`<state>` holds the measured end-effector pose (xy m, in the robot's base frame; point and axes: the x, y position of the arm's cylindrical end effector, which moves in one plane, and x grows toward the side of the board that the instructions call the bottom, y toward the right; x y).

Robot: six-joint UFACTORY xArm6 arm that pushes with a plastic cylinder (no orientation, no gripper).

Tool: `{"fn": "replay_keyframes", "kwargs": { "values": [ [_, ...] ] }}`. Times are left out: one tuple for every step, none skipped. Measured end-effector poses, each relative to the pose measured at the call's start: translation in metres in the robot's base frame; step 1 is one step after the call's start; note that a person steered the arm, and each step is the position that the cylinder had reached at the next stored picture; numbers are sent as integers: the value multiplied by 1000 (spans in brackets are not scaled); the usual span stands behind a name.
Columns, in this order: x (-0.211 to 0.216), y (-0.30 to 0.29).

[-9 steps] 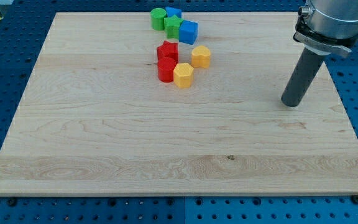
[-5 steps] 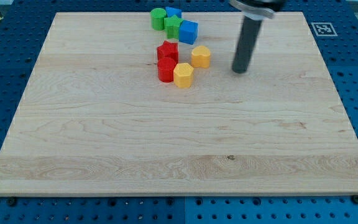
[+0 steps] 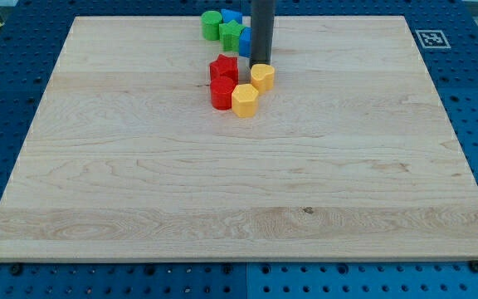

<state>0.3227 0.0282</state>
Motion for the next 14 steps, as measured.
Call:
{"fn": "replay_keyframes", "kwargs": {
  "values": [
    [16,-9],
    [49,-38],
    [67,-64],
    [67,-65],
    [67,-65],
    [70,-51],
    [85,-31],
    [100,-5],
    [110,35],
    [109,24],
    [101,-29],
    [48,-49],
    [14,-49],
    [19,-49]
  ]
}}
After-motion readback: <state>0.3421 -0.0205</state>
